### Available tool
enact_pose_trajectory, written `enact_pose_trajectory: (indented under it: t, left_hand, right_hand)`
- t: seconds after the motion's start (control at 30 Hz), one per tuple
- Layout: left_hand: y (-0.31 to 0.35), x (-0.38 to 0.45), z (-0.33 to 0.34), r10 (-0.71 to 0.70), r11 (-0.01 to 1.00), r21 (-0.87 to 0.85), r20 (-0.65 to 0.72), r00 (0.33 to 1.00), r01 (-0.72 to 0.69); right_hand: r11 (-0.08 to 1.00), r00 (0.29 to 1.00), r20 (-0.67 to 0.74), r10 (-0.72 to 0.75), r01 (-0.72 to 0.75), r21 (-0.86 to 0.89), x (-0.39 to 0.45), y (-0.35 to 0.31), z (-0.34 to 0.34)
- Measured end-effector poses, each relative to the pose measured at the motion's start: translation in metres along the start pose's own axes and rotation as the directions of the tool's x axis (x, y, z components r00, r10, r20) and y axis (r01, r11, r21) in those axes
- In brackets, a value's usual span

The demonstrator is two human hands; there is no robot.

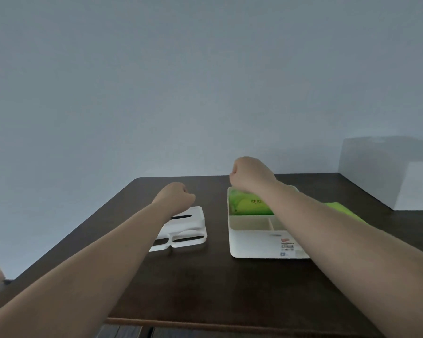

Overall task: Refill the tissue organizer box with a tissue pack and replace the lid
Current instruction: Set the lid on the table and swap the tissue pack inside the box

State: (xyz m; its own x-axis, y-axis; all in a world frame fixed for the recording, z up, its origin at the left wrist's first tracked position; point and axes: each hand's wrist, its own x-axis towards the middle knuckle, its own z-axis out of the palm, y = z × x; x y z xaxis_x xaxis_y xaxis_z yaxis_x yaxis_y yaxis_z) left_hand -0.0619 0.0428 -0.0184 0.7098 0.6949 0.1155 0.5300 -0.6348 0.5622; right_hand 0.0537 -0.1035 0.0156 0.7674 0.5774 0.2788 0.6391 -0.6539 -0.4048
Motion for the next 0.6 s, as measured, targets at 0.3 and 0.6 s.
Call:
enact_pose_trajectory:
  t: [0.3,0.6]
  left_hand:
    - [0.072,-0.014,0.042,0.332,0.942,-0.107,0.142,0.933,-0.319]
    - [0.087,-0.002,0.07,0.432,0.862,0.252,0.084,0.898,-0.439]
  right_hand:
    - [0.906,0.91,0.005,0.415,-0.413,-0.089,-0.031,0.106,-0.032]
    - [0.863,0.853,0.147,0.501,-0.506,-0.01,-0.036,0.161,-0.025]
